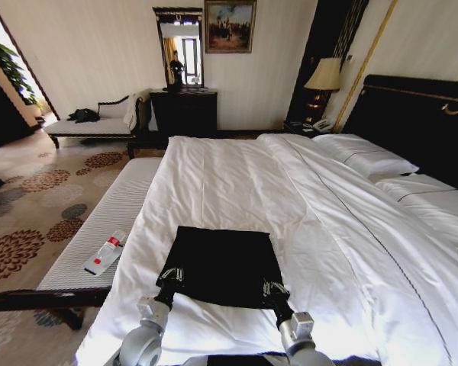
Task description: Fold the clothes on the bed.
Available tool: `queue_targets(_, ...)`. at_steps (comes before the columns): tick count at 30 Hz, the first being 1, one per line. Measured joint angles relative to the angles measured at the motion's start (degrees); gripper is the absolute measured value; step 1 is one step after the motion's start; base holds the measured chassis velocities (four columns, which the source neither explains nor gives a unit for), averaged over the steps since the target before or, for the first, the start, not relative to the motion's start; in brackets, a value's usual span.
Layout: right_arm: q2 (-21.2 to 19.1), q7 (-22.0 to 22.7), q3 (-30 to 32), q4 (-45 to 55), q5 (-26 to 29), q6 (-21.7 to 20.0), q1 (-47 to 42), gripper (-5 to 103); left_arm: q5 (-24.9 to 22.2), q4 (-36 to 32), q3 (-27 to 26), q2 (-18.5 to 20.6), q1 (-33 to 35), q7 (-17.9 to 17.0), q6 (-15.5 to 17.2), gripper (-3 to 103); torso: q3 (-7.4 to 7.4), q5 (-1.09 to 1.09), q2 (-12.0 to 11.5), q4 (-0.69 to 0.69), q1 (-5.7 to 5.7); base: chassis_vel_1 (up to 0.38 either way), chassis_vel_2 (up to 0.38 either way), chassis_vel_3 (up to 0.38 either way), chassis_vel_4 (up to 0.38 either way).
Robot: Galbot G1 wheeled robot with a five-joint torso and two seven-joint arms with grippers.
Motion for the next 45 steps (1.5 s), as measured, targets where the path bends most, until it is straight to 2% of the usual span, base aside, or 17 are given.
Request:
queue_targets(6, -0.7, 2.0, -0.5, -2.6, -1.3, 2.3, -0.4, -2, 0.8, -0.1, 0.0, 0.2, 1.0, -1.0, 0.9, -2, 0.00, 0.01, 0.0, 0.00, 0.00, 0.000, 0.000, 0.000, 0.000)
queue_targets(9, -0.9, 2.2, -0.7, -2.8, -1.5, 3.2, -0.3, 7, 1.2, -1.0, -0.5, 0.5, 2.4, -1.1, 1.6, 7, 0.00, 0.01, 0.0, 0.00, 0.00, 0.000, 0.000, 0.000, 0.000)
queue_targets(14, -1.6, 2.3, -0.8, -1.4, -1.0, 3.6, -1.0, 29, 4.2, -2.7, -1.4, 1.2, 5.5, -0.4, 1.4, 29, 0.00, 0.01, 0.0, 0.00, 0.00, 0.000, 0.000, 0.000, 0.000)
queue_targets(16, -1.8, 2.2, -0.6, -1.3, -1.0, 5.4, -1.7, 35, 4.7, -3.7, -1.4, 1.3, 6.6, -0.4, 1.7, 40, 0.00, 0.01, 0.0, 0.01, 0.00, 0.000, 0.000, 0.000, 0.000)
queue_targets(18, -1.8, 2.2, 0.0, -1.7, -0.8, 7.3, -2.1, 45, 5.2, -4.7, -1.5, 1.2, 7.0, -1.4, 2.9, 45, 0.00, 0.01, 0.0, 0.00, 0.00, 0.000, 0.000, 0.000, 0.000)
queue_targets(19, -1.8, 2.2, 0.0, -1.7, -0.8, 7.3, -2.1, 45, 5.2, -4.7, -1.5, 1.2, 7.0, -1.4, 2.9, 45, 0.00, 0.01, 0.0, 0.00, 0.00, 0.000, 0.000, 0.000, 0.000)
queue_targets(21, -1.9, 2.3, 1.0, -1.7, 0.0, 8.2, -2.6, 56, 5.6, -5.8, -1.7, 1.2, 7.2, -2.1, 3.0, 56, 0.00, 0.01, 0.0, 0.00, 0.00, 0.000, 0.000, 0.000, 0.000)
queue_targets(23, -2.0, 2.4, 1.4, -1.5, 0.4, 8.4, -2.9, 56, 5.5, -6.4, -1.9, 1.2, 7.3, -2.3, 3.1, 61, 0.00, 0.01, 0.0, 0.00, 0.00, 0.000, 0.000, 0.000, 0.000)
queue_targets(24, -2.0, 2.6, 2.0, -1.1, 1.3, 8.4, -3.1, 61, 5.0, -7.2, -2.0, 1.3, 7.3, -2.4, 3.1, 67, 0.00, 0.01, 0.0, 0.00, 0.00, 0.000, 0.000, 0.000, 0.000)
queue_targets(25, -2.2, 2.6, 2.7, -0.5, 2.9, 7.9, -3.2, 67, 4.3, -8.2, -2.4, 1.4, 7.3, -2.6, 3.2, 67, 0.00, 0.00, 0.0, 0.00, 0.00, 0.000, 0.000, 0.000, 0.000)
queue_targets(27, -2.4, 2.8, 4.0, -0.2, 6.8, 7.2, -2.7, 78, 2.4, -9.6, -3.3, 1.5, 6.6, -3.3, 3.7, 77, 0.00, 0.01, 0.0, 0.00, 0.00, 0.000, 0.000, 0.000, 0.000)
queue_targets(29, -2.5, 2.9, 4.3, -0.2, 7.9, 7.1, -2.4, 78, 1.9, -9.8, -3.5, 1.5, 6.3, -3.5, 3.9, 83, 0.00, 0.02, 0.0, 0.00, 0.00, 0.000, 0.000, 0.000, 0.000)
queue_targets(30, -4.0, 3.8, 6.6, 1.1, 17.0, 3.3, 1.2, 94, -4.4, -8.7, -5.6, 1.5, 1.4, -5.5, 6.1, 94, 0.00, 0.02, 0.0, 0.00, 0.00, 0.000, 0.000, 0.000, 0.000)
queue_targets(31, -4.7, 4.1, 7.3, 1.7, 19.6, 1.5, 2.6, 97, -7.2, -7.5, -6.1, 1.5, -0.4, -5.8, 6.7, 98, 0.00, 0.00, 0.0, 0.00, 0.00, 0.000, 0.000, 0.000, 0.000)
queue_targets(36, -9.9, 4.7, 8.4, -0.1, 27.3, -3.2, 10.7, 100, -17.6, -0.8, -7.5, 2.1, -8.1, -4.1, 8.4, 100, 0.02, 0.00, 0.0, 0.02, 0.01, 0.000, 0.000, 0.000, 0.000)
queue_targets(40, -12.6, 5.7, 8.3, -3.2, 31.6, -4.8, 15.9, 100, -21.0, 4.7, -5.8, 2.7, -15.2, -1.4, 8.9, 100, 0.02, 0.01, 0.0, 0.01, 0.01, 0.000, 0.000, 0.000, 0.000)
queue_targets(45, -13.9, 5.8, 7.2, -7.4, 30.7, -5.8, 20.6, 100, -24.9, 10.8, -2.8, 3.0, -23.2, 2.7, 11.1, 100, 0.02, 0.02, 0.0, 0.00, 0.02, 0.000, 0.000, 0.000, 0.000)
